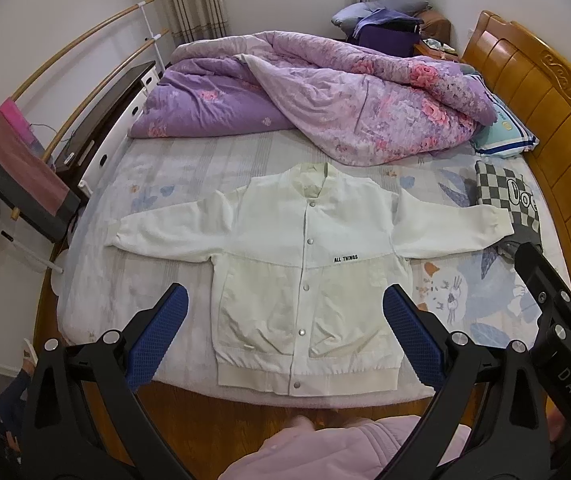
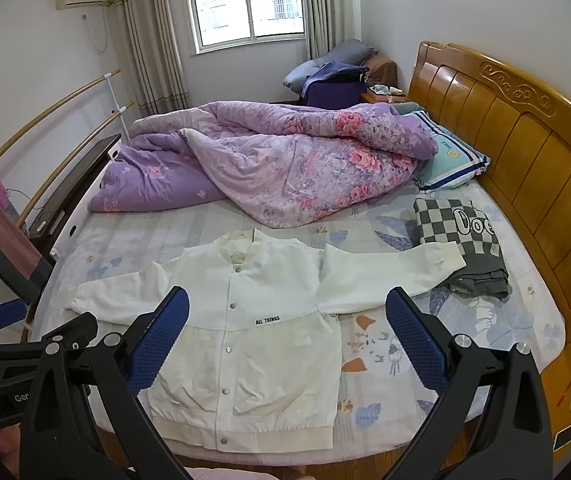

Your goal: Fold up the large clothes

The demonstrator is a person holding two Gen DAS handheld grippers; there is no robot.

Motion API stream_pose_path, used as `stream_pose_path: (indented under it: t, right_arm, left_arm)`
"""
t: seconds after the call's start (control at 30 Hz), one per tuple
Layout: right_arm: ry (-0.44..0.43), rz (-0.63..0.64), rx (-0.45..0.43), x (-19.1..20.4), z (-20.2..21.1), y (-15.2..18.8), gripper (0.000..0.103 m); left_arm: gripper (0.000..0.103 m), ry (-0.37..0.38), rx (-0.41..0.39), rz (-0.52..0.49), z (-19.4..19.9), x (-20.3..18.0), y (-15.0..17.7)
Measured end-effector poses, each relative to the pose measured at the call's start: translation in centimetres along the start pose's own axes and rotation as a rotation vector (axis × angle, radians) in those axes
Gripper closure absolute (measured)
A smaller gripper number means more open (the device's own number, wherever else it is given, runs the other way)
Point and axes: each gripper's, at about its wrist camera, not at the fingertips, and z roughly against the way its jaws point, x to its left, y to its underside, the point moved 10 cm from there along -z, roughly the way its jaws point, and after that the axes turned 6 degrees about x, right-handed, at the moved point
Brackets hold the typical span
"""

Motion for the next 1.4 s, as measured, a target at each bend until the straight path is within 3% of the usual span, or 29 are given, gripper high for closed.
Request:
stream_pose_path:
  t: [0.63,0.93,1.17,1.4]
  right_arm:
    - [-0.131,0.102,0.082,1.7,0.3,1.4,0.010]
    - [-0.192,0.169,0.134,4.6,-0.9,2.3,0.010]
    - [-0.223,0.225,0.163,8.8,-2.3,2.6,0.010]
    - [-0.216,0.252,0.186,14.3,-4.7,2.7,0.011]
  left_arm:
    - [0.005,-0.031,0.084,0.144,2.3,1.4,4.5]
    - [0.005,-0.043,0.105,0.231,2.2,3.8,5.5]
    - [0.005,-0.028,0.137,0.312,1.1,7.3,6.0]
    - [0.005,-0.022,0.154,0.346,-1.2,13.3,5.5]
